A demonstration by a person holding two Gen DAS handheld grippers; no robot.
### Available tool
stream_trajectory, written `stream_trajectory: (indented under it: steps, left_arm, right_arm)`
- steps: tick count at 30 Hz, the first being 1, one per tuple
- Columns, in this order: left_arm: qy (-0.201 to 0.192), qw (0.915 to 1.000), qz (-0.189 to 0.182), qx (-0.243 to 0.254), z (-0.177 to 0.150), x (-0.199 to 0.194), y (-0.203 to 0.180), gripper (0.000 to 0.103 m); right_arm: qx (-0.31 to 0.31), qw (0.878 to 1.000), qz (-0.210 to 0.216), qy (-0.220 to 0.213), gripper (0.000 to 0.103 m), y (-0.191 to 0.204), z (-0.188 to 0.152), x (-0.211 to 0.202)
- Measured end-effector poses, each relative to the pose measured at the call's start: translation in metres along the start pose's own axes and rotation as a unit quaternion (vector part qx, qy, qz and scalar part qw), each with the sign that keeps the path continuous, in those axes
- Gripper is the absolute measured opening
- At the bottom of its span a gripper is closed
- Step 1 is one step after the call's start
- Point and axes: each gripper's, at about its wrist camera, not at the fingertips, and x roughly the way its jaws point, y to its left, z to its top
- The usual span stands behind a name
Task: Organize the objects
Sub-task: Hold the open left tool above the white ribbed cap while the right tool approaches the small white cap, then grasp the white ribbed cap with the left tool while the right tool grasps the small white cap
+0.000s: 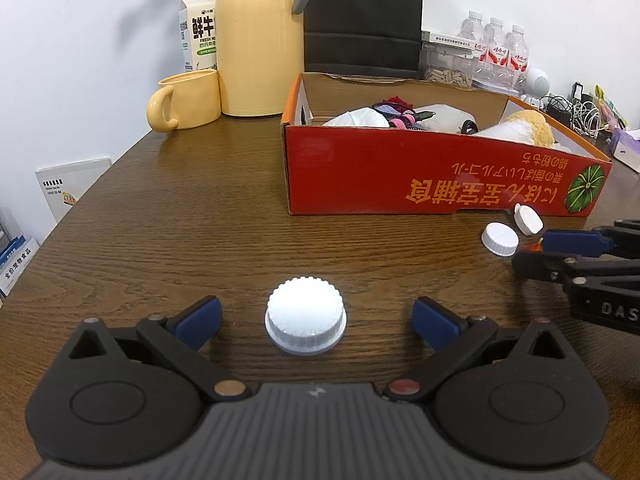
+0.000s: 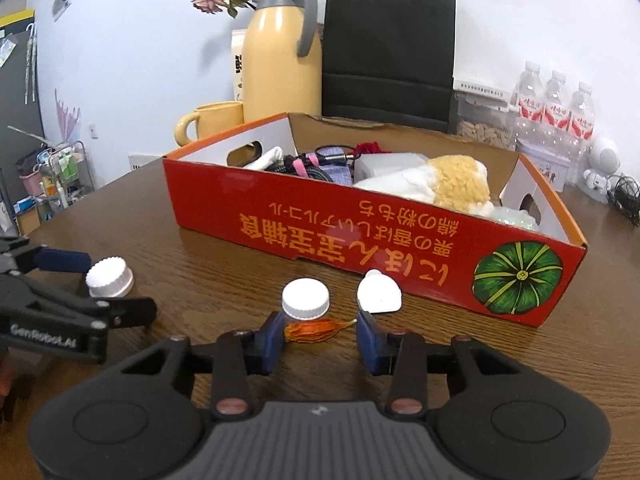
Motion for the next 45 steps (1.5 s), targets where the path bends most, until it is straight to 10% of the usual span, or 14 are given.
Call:
stream_trajectory:
  steps: [20,27,45]
  left_arm:
    - [-0.003,1.0,0.009,0.003,0.001,0.001,-0.003,0.102]
    - [-0.016,0.9996,-0.006,0.024,-0.002,-0.015,-0.009,0.041]
    - [-0.125,0.9905,-0.055,0.013,0.051,-0.05,-0.016,0.041]
  right_arm:
    - [0.002,0.993,-0.05,-0.11,0.039,-0.001,-0.013,-0.044]
    - [0.002,0.992,-0.049,-0.117,0.039,-0.002,-0.015,-0.046]
    - [-0.001,0.987,-0.05,-0.151,0.039,-0.006,-0.002,-0.057]
